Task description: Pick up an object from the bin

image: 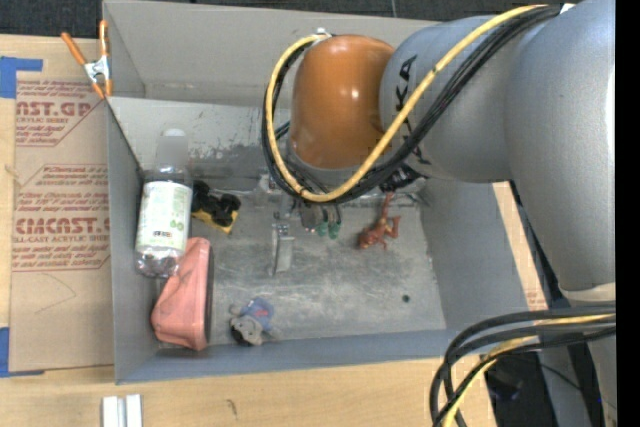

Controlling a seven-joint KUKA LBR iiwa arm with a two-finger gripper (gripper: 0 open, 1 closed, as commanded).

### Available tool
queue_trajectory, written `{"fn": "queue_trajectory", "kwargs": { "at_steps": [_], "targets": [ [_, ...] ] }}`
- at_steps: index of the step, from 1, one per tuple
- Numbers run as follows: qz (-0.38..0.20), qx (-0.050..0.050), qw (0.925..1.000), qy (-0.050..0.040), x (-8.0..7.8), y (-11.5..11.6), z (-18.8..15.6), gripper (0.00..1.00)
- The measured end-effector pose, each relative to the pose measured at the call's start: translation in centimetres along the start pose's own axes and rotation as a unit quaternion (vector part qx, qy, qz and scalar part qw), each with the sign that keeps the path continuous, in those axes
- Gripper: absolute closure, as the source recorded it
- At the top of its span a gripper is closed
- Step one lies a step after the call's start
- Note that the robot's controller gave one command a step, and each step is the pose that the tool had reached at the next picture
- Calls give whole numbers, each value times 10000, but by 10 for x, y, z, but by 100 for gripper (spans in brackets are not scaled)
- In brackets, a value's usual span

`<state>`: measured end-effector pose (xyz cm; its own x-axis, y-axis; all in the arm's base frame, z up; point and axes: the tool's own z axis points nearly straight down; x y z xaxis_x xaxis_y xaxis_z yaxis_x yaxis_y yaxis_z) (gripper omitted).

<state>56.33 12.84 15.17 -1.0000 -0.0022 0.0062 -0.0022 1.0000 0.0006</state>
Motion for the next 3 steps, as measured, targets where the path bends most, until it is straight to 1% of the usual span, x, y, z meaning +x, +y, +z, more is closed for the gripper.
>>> {"fn": "queue_trajectory", "kwargs": {
  "at_steps": [1, 2, 3],
  "targets": [
    [7, -5, 10000, -36, -2, -1, -5, 0],
    [-253, -7, 9997, -50, 67, 20, 67, 0],
    [-1145, -12, 9934, -121, 80, 24, 82, 0]
  ]
}}
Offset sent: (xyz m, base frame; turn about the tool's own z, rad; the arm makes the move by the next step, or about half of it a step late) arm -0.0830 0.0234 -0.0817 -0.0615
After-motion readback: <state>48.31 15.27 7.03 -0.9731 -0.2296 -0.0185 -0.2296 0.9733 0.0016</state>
